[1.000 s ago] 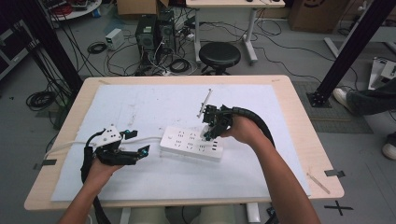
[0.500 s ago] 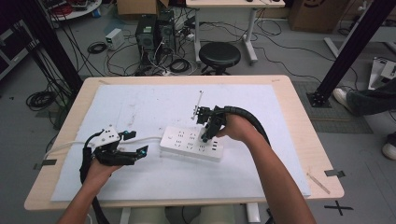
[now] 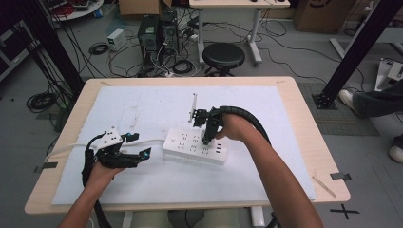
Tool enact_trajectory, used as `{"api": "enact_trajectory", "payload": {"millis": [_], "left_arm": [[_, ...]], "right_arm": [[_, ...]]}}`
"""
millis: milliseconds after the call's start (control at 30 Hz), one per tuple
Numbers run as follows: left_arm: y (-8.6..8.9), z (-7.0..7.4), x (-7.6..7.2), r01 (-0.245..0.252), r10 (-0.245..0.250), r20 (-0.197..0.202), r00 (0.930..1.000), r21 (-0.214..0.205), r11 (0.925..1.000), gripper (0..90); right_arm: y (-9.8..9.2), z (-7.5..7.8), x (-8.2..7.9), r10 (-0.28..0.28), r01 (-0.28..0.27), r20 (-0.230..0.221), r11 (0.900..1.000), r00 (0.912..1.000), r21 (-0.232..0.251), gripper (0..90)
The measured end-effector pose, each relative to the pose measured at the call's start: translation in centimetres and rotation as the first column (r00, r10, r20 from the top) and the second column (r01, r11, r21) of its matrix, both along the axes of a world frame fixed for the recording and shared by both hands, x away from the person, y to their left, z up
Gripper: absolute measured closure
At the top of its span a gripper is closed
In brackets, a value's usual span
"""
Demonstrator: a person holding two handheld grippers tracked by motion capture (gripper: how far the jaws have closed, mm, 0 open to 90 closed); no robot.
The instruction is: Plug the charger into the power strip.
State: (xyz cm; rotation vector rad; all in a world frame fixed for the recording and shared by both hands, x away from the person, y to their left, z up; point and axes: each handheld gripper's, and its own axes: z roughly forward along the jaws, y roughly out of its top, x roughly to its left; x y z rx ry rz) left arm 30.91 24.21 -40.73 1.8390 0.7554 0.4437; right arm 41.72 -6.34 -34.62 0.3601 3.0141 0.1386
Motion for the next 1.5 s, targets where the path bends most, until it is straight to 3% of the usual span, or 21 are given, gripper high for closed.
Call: {"api": "enact_trajectory", "payload": {"millis": [67, 433, 633, 667, 900, 1033, 1067, 1100, 1133, 1200, 1233, 1267, 1367, 1400, 1433, 1500], "left_arm": [[0.1, 0.0, 0.0, -0.003, 0.003, -0.002, 1.0, -0.003, 1.0, 22.7], [0.4, -0.1, 0.1, -0.01, 0.01, -0.009, 0.9999, -0.002, 0.9999, 22.7], [0.3, -0.2, 0.2, -0.01, 0.01, -0.009, 0.9999, -0.003, 0.9999, 22.7], [0.3, -0.2, 0.3, -0.013, 0.013, -0.011, 0.9999, -0.005, 0.9999, 22.7], [0.4, -0.2, 0.3, -0.009, 0.008, -0.014, 0.9999, -0.002, 1.0, 22.7], [0.7, -0.1, 0.3, -0.012, 0.012, -0.013, 0.9998, -0.001, 0.9999, 22.7], [0.7, -0.1, 0.3, -0.01, 0.01, -0.013, 0.9999, 0.002, 0.9999, 22.7], [0.8, -0.1, 0.3, -0.011, 0.011, -0.014, 0.9998, 0.001, 0.9999, 22.7], [0.8, -0.2, 0.3, -0.015, 0.015, -0.018, 0.9997, 0.001, 0.9999, 22.7], [0.8, -0.2, 0.3, -0.016, 0.016, -0.018, 0.9997, -0.001, 0.9999, 22.7], [0.8, -0.2, 0.2, -0.018, 0.018, -0.015, 0.9997, 0.0, 0.9998, 22.7], [0.8, -0.1, 0.2, -0.02, 0.02, -0.013, 0.9997, -0.004, 0.9998, 22.7], [0.9, -0.1, 0.1, -0.02, 0.02, -0.012, 0.9997, -0.002, 0.9998, 22.7], [0.9, 0.0, 0.1, -0.021, 0.021, -0.011, 0.9997, -0.005, 0.9998, 22.7], [0.9, 0.0, 0.1, -0.021, 0.021, -0.011, 0.9997, -0.005, 0.9998, 22.7], [1.0, 0.0, 0.1, -0.023, 0.023, -0.012, 0.9997, -0.004, 0.9997, 22.7]], "right_arm": [[0.4, -0.8, -0.1, 0.015, -0.015, 0.009, 0.9995, 0.9998, -0.027, 64.0], [0.2, -0.9, 0.5, -0.013, 0.013, -0.03, 0.9998, 0.9995, -0.013, 64.3], [0.4, -0.9, 0.6, -0.02, 0.019, -0.035, 0.9992, 0.9992, -0.035, 64.3], [1.0, -1.2, 0.5, -0.02, 0.019, -0.028, 0.9982, 0.9994, -0.057, 64.3], [0.7, -1.2, 0.6, -0.019, 0.017, -0.038, 0.9989, 0.9991, -0.044, 64.0], [-0.1, -1.2, 0.7, -0.022, 0.023, -0.037, 0.9996, 0.9991, 0.017, 63.1], [-0.8, -1.2, 0.5, -0.044, 0.047, -0.039, 0.9962, 0.9983, 0.073, 53.9], [-0.8, -1.2, 0.5, -0.044, 0.047, -0.039, 0.9962, 0.9983, 0.073, 53.9], [-1.5, -1.1, 0.5, -0.088, 0.093, -0.039, 0.984, 0.9954, 0.152, 44.9], [-2.2, -0.6, 0.6, -0.121, 0.129, -0.05, 0.9716, 0.9914, 0.198, 39.4], [-2.2, -0.6, 0.6, -0.121, 0.129, -0.05, 0.9716, 0.9914, 0.198, 39.4], [-2.7, -0.3, 0.6, -0.149, 0.158, -0.058, 0.9603, 0.9871, 0.23, 33.1], [-3.2, -0.1, 0.6, -0.166, 0.175, -0.056, 0.955, 0.9845, 0.24, 31.8], [-3.6, 0.2, 0.4, -0.19, 0.194, -0.042, 0.9469, 0.981, 0.256, 25.6], [-3.6, 0.2, 0.4, -0.19, 0.194, -0.042, 0.9469, 0.981, 0.256, 25.6], [-4.2, 0.5, 0.3, -0.211, 0.21, -0.026, 0.9355, 0.9771, 0.285, 21.5]]}}
